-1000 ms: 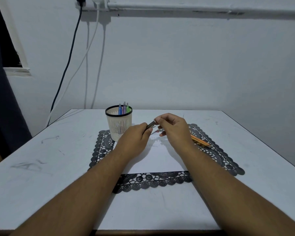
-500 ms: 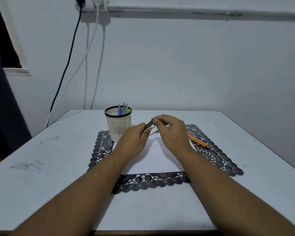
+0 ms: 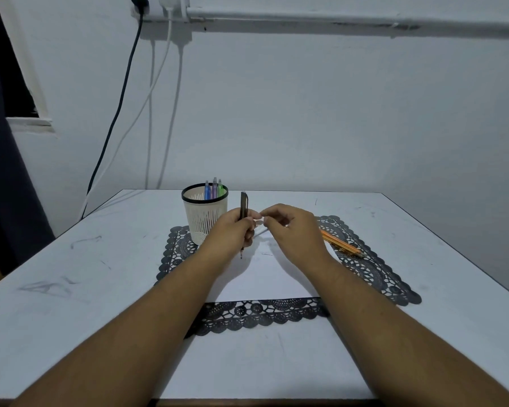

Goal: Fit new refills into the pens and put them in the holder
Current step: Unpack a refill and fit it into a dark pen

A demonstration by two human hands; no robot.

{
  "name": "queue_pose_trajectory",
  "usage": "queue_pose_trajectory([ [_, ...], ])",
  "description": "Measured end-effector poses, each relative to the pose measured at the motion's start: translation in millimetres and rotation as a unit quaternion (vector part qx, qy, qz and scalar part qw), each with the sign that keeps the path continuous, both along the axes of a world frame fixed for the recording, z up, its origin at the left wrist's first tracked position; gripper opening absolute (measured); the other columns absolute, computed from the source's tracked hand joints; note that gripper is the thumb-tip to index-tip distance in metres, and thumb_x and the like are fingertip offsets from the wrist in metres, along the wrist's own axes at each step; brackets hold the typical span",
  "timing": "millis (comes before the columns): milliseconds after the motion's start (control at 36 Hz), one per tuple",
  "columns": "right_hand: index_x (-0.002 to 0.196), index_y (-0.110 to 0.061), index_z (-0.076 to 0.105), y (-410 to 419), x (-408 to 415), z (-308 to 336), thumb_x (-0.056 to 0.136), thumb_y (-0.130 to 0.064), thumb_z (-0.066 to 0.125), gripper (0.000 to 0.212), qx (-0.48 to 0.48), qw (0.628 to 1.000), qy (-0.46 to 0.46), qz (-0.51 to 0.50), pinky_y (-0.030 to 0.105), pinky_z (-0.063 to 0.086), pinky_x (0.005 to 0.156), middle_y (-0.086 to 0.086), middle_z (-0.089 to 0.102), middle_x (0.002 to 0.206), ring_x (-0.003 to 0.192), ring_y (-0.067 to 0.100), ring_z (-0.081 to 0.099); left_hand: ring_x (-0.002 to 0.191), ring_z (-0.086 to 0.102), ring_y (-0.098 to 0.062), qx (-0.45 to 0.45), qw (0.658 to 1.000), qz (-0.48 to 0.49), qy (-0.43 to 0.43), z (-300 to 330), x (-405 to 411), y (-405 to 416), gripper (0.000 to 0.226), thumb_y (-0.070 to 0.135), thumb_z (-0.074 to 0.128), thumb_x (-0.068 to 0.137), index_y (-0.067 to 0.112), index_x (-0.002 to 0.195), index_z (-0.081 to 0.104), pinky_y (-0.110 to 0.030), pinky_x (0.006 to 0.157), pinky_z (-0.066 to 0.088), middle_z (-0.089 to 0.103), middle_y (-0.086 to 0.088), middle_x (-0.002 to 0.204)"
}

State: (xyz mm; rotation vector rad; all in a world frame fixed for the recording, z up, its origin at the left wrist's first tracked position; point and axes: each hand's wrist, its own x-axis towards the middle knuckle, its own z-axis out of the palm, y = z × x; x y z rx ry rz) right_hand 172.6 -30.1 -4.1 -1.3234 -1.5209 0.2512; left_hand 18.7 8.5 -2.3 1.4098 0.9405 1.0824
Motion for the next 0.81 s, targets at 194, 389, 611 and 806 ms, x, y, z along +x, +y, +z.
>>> queue_pose_trajectory([
  [194,0.097,-0.025,0.076,-1,-4,-3,0.091,-0.015,0.071,0.013,-0.029,0.997,0.062,0.034,0.028,0.042,0.058,-0.006,0.062,0.071,0.059,0.006,0.050,0.055,0.044,-0.010,-0.133,0.974,-0.042,-0.177,5,1,-3,0.021,-0.004,0.040,0.106,0.001,0.109,0.060,-0.020,0.047,0.037,0.053,-0.004,0.070],
  [389,0.089,-0.021,0.073,-2,-11,-5,0.089,-0.016,0.076,0.006,-0.065,0.993,0.055,0.076,0.020,0.039,0.056,-0.007,0.059,0.068,0.060,0.005,0.048,0.065,0.055,-0.016,-0.265,0.926,-0.006,-0.267,5,0,2,0.022,0.003,0.039,0.109,-0.002,0.107,0.060,-0.021,0.051,0.052,0.062,-0.014,0.081],
  [611,0.083,-0.017,0.074,-1,-9,-2,0.087,-0.016,0.077,0.005,-0.085,0.994,-0.014,0.063,0.021,0.039,0.057,-0.005,0.066,0.073,0.060,0.002,0.052,0.104,0.069,-0.031,-0.314,0.907,-0.050,-0.276,5,-1,1,0.032,0.001,0.035,0.109,-0.016,0.129,0.054,-0.033,0.074,0.064,0.065,-0.032,0.126],
  [806,0.082,-0.025,0.078,-1,-9,-5,0.083,-0.018,0.077,0.007,-0.125,0.985,-0.099,0.063,0.044,0.055,0.076,0.000,0.068,0.079,0.077,0.023,0.065,0.077,0.064,-0.023,-0.323,0.915,-0.093,-0.223,8,-4,-12,0.032,0.005,0.037,0.109,-0.009,0.099,0.064,-0.030,0.058,0.062,0.070,-0.018,0.074],
])
